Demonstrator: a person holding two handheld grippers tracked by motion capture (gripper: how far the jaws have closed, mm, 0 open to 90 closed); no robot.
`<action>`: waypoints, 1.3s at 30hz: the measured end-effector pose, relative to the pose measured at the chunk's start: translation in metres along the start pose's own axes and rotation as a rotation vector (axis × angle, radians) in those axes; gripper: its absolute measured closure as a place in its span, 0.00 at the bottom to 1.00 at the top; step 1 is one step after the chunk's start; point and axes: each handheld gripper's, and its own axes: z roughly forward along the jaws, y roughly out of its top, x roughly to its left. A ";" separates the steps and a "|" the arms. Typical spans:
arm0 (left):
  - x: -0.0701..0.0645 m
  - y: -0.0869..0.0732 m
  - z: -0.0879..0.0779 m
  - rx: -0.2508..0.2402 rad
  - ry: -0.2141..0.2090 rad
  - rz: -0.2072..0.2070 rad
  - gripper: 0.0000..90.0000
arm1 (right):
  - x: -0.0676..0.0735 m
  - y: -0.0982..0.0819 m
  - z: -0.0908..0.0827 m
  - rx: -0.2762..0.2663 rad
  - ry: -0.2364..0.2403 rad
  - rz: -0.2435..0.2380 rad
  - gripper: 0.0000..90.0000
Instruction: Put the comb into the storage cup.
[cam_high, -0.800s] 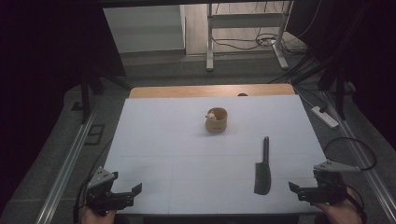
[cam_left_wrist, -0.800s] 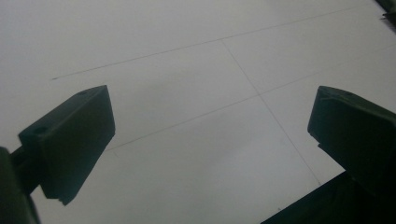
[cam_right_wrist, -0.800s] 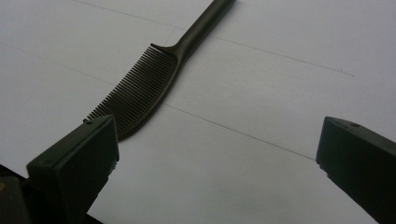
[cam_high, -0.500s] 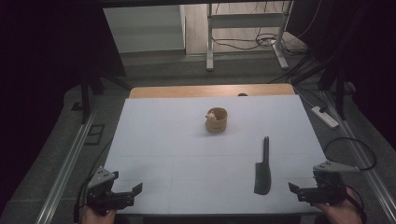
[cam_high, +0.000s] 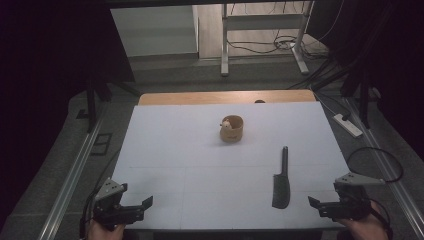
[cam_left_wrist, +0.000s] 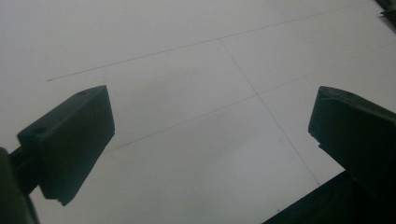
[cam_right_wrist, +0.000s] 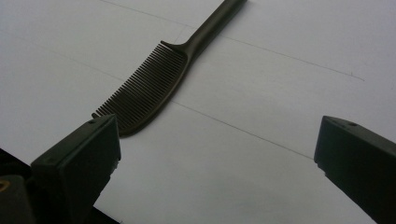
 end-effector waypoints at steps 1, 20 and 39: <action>0.000 0.000 0.000 -0.001 -0.001 -0.002 0.01 | 0.000 0.000 0.000 0.001 0.002 0.002 0.00; 0.000 0.000 0.000 0.001 -0.003 -0.002 0.01 | -0.001 0.010 0.001 -0.012 0.024 -0.020 0.00; 0.001 0.000 0.000 -0.002 -0.005 -0.010 0.01 | -0.003 0.033 0.007 -0.011 0.063 -0.054 0.00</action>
